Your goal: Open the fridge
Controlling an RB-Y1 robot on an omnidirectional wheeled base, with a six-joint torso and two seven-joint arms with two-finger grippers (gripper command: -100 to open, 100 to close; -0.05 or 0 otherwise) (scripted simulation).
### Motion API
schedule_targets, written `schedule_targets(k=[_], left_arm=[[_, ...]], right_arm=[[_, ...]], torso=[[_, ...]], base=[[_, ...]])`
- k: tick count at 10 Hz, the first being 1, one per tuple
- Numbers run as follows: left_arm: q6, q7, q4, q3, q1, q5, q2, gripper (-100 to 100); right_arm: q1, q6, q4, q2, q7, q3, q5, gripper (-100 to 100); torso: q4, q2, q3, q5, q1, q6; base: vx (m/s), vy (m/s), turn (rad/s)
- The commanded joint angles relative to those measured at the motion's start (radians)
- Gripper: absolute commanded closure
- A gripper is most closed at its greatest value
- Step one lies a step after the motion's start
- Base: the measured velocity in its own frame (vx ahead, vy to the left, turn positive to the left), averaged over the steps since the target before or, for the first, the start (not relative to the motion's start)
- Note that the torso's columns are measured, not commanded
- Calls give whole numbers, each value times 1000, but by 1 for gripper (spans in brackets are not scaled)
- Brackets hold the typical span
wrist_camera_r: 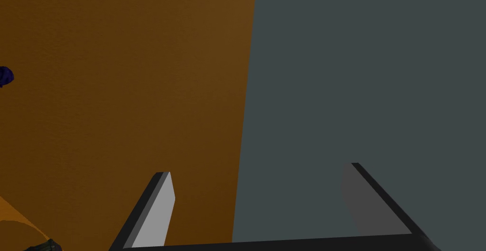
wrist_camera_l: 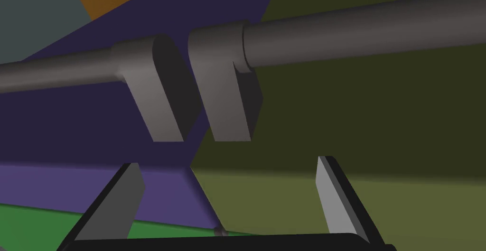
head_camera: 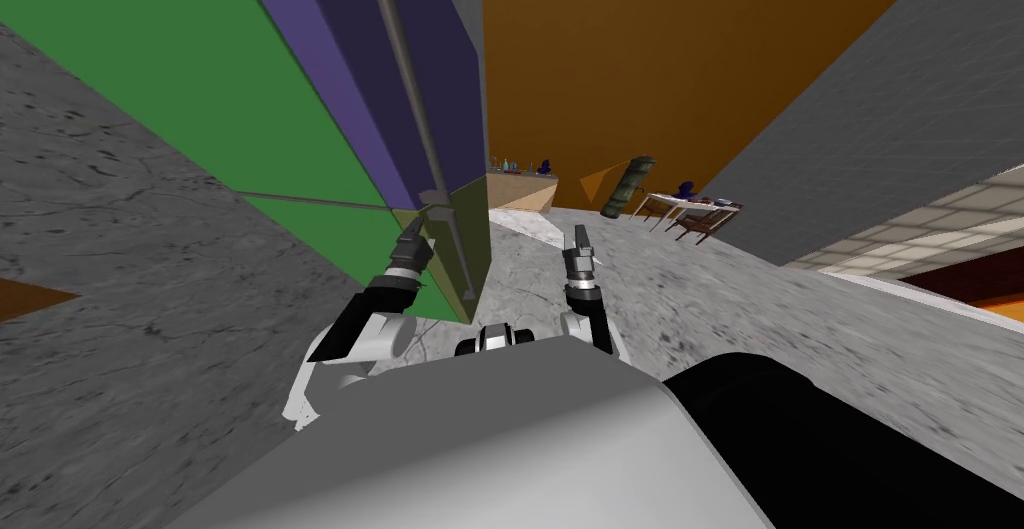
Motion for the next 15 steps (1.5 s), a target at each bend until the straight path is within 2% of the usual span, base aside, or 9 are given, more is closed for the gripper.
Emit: schedule_targets(k=[1, 2, 5, 8, 10, 11, 13, 14, 15], left_arm=[[73, 8, -5, -2, -25, -3, -9, -100], [85, 8, -5, -2, -25, -3, -9, -100], [175, 15, -16, -7, -50, -8, -41, -100], [233, 20, -35, -10, -66, -11, -98, -100], [248, 22, -45, -11, -70, -12, -131, -100], [255, 21, -36, -12, -61, -9, -118, -100], [295, 22, -81, -10, -57, -11, -123, -100], [282, 22, -73, -11, -56, -11, -122, -100], [265, 22, -47, -11, -61, -10, -121, 100]], right_arm=[[0, 0, 0, 0, 0, 0, 0, 0], [0, 0, 0, 0, 0, 0, 0, 0], [0, 0, 0, 0, 0, 0, 0, 0], [0, 0, 0, 0, 0, 0, 0, 0], [0, 0, 0, 0, 0, 0, 0, 0], [0, 0, 0, 0, 0, 0, 0, 0], [0, 0, 0, 0, 0, 0, 0, 0], [0, 0, 0, 0, 0, 0, 0, 0], [0, 0, 0, 0, 0, 0, 0, 0]], torso=[[0, 1, 1, 0, 0, 0], [0, -1, 0, 0, 0, 0], [0, 0, 0, 0, -1, 0], [0, -9, -8, -2, -1, 3], [1, -14, -13, -4, -1, 4], [1, -16, -14, -3, -1, 4], [-2, -9, -6, -1, -1, 1], [-2, -8, -5, 0, -1, 1], [-2, -3, -2, 0, 0, 1]], base=[[84, 5, -56], [72, -5, -24], [71, -2, -45], [47, -1, -21], [15, 4, -10], [2, 6, -1], [105, -14, -11], [76, -4, 12], [-55, 20, 9]])
